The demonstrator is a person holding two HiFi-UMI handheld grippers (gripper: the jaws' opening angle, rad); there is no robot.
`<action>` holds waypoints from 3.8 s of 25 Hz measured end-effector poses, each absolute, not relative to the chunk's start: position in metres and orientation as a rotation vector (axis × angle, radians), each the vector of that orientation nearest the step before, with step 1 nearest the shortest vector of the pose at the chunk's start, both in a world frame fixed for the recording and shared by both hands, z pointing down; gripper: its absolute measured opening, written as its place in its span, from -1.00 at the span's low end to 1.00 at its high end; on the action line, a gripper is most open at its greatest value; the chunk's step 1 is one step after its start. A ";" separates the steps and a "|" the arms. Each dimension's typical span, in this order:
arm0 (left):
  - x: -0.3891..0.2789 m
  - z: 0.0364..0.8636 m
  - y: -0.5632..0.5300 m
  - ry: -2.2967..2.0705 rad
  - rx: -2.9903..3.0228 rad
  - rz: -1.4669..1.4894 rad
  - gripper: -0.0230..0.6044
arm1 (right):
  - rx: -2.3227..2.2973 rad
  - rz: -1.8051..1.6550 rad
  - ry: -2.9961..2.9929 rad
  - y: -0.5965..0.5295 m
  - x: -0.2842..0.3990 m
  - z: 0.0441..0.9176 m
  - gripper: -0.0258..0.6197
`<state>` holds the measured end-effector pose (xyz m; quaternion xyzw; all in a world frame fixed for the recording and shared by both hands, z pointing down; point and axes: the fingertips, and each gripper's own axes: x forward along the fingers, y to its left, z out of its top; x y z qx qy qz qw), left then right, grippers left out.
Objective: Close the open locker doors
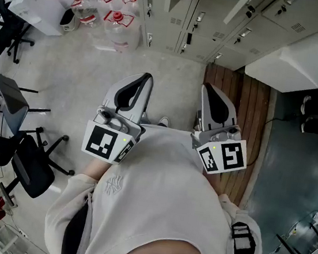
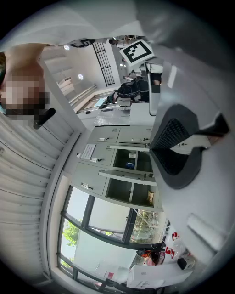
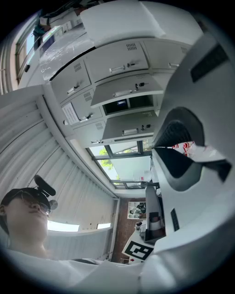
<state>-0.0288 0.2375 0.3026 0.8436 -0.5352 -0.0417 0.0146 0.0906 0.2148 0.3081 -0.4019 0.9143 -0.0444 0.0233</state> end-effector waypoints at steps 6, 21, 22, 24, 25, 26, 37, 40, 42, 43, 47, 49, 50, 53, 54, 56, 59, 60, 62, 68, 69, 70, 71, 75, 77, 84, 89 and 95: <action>-0.027 0.303 0.232 -1.661 2.623 -0.133 -0.92 | -1.248 -0.139 2.841 0.209 0.091 0.310 -0.88; -0.010 0.307 0.217 -1.654 2.620 -0.127 -0.92 | -1.206 -0.109 2.860 0.197 0.104 0.314 -0.88; -0.009 0.309 0.216 -1.653 2.616 -0.124 -0.92 | -1.193 -0.108 2.859 0.196 0.104 0.314 -0.87; -0.007 0.312 0.215 -1.648 2.608 -0.115 -0.92 | -1.174 -0.118 2.860 0.194 0.105 0.315 -0.87; -0.008 0.313 0.214 -1.646 2.605 -0.109 -0.92 | -1.166 -0.123 2.866 0.193 0.104 0.316 -0.87; -0.009 0.314 0.213 -1.646 2.601 -0.104 -0.92 | -1.157 -0.128 2.872 0.192 0.102 0.317 -0.87; -0.049 0.319 0.170 -1.635 2.576 -0.113 -0.92 | -1.145 -0.160 2.918 0.151 0.059 0.325 -0.87; -0.065 0.314 0.146 -1.616 2.595 -0.121 -0.92 | -1.161 -0.156 2.909 0.129 0.043 0.319 -0.87; -0.077 0.309 0.129 -1.605 2.608 -0.113 -0.92 | -1.167 -0.157 2.902 0.113 0.030 0.313 -0.87; -0.084 0.306 0.121 -1.603 2.613 -0.109 -0.92 | -1.167 -0.155 2.900 0.105 0.024 0.310 -0.87; -0.110 0.302 0.092 -1.607 2.615 -0.099 -0.92 | -1.184 -0.138 2.878 0.077 0.005 0.301 -0.87; -0.118 0.304 0.080 -1.606 2.616 -0.097 -0.92 | -1.199 -0.138 2.862 0.066 -0.001 0.302 -0.87; -0.121 0.307 0.076 -1.601 2.616 -0.097 -0.92 | -1.206 -0.143 2.857 0.062 -0.004 0.304 -0.87; -0.123 0.311 0.066 -1.574 2.618 -0.095 -0.92 | -1.217 -0.169 2.861 0.054 -0.009 0.311 -0.88; -0.124 0.311 0.064 -1.567 2.618 -0.097 -0.92 | -1.219 -0.173 2.866 0.052 -0.011 0.313 -0.87; -0.128 0.311 0.058 -1.570 2.612 -0.098 -0.92 | -1.224 -0.177 2.869 0.045 -0.012 0.314 -0.87; -0.137 0.313 0.047 -1.603 2.585 -0.093 -0.92 | -1.223 -0.173 2.860 0.031 -0.013 0.313 -0.87; -0.139 0.314 0.043 -1.615 2.576 -0.090 -0.92 | -1.218 -0.170 2.860 0.027 -0.012 0.313 -0.87; -0.141 0.315 0.036 -1.639 2.559 -0.086 -0.92 | -1.197 -0.168 2.867 0.016 -0.012 0.313 -0.87; -0.139 0.313 0.003 -1.725 2.508 -0.084 -0.92 | -1.053 -0.134 2.891 -0.022 -0.014 0.300 -0.87; -0.138 0.310 -0.003 -1.746 2.500 -0.090 -0.92 | -1.011 -0.120 2.898 -0.028 -0.016 0.295 -0.87; -0.139 0.306 -0.010 -1.771 2.492 -0.099 -0.92 | -0.962 -0.105 2.905 -0.035 -0.018 0.289 -0.87; -0.139 0.302 -0.016 -1.798 2.483 -0.106 -0.92 | -0.908 -0.089 2.913 -0.040 -0.020 0.282 -0.87; -0.142 0.298 -0.035 -1.918 2.414 -0.119 -0.92 | -0.703 -0.060 2.953 -0.060 -0.025 0.267 -0.87; -0.142 0.302 -0.043 -1.960 2.372 -0.120 -0.92 | -0.615 -0.068 2.975 -0.069 -0.027 0.266 -0.87; -0.151 0.314 -0.047 -2.029 2.294 -0.106 -0.92 | -0.324 -0.155 2.964 -0.073 -0.048 0.258 -0.86; -0.160 0.318 -0.055 -2.041 2.280 -0.108 -0.92 | -0.206 -0.210 2.956 -0.074 -0.062 0.260 -0.77; -0.182 0.311 -0.068 -2.037 2.307 -0.106 -0.92 | -0.208 -0.188 2.961 -0.083 -0.089 0.256 -0.77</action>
